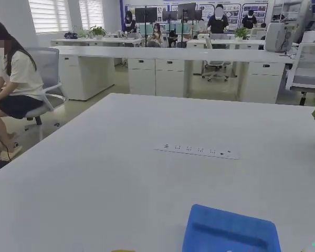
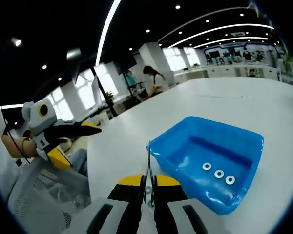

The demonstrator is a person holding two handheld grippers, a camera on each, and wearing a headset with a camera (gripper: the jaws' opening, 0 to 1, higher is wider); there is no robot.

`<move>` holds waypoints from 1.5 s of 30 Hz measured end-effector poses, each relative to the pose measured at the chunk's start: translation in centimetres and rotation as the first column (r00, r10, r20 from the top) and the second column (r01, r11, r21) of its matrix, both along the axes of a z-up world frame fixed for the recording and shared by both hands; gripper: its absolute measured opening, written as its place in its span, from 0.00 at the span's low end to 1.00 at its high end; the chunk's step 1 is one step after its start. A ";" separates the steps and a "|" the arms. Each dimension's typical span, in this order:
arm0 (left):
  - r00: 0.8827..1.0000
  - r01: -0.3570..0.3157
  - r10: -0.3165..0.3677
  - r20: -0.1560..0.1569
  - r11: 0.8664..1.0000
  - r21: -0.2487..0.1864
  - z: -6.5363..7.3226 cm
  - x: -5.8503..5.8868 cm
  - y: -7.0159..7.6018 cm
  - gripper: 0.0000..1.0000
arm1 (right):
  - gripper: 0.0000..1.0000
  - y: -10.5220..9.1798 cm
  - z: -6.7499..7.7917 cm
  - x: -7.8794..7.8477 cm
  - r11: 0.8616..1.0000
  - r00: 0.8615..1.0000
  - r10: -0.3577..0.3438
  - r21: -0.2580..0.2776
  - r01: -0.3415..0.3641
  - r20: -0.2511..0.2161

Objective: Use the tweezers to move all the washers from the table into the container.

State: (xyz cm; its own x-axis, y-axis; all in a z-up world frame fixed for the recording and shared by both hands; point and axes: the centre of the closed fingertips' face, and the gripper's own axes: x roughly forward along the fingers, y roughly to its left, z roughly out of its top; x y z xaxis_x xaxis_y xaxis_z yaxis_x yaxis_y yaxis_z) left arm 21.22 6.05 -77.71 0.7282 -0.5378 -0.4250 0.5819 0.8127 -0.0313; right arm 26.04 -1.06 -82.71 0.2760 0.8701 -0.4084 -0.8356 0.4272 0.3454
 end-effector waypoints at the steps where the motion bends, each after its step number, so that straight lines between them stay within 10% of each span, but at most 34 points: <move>1: 1.000 0.000 0.000 0.000 1.000 0.000 0.0 0.0 0.0 0.63 | 0.04 0.1 0.0 -0.1 1.000 1.000 0.008 -0.007 -0.008 0.011; 13: 1.000 0.002 -0.002 0.000 1.000 0.006 0.0 0.1 0.0 0.62 | 0.05 1.8 -0.2 -2.4 0.966 0.952 0.226 -0.174 -0.192 0.204; 17: 1.000 0.003 -0.003 0.003 1.000 0.005 0.1 0.1 0.0 0.62 | 0.03 1.4 -0.5 -2.5 0.932 0.909 0.305 -0.283 -0.224 0.285; 34: 1.000 0.010 -0.010 0.011 1.000 0.004 0.3 0.1 0.0 0.61 | 0.03 1.2 2.3 -1.4 0.937 0.910 0.287 -0.285 -0.202 0.298; 41: 1.000 -0.003 0.003 0.013 1.000 -0.002 0.4 0.1 0.2 0.61 | 0.03 1.3 5.6 0.4 0.994 0.983 0.106 -0.040 -0.101 0.153; 45: 1.000 0.002 -0.002 0.012 1.000 0.000 0.3 0.0 0.1 0.61 | 0.03 1.0 6.5 1.3 0.996 0.989 0.088 -0.002 -0.088 0.123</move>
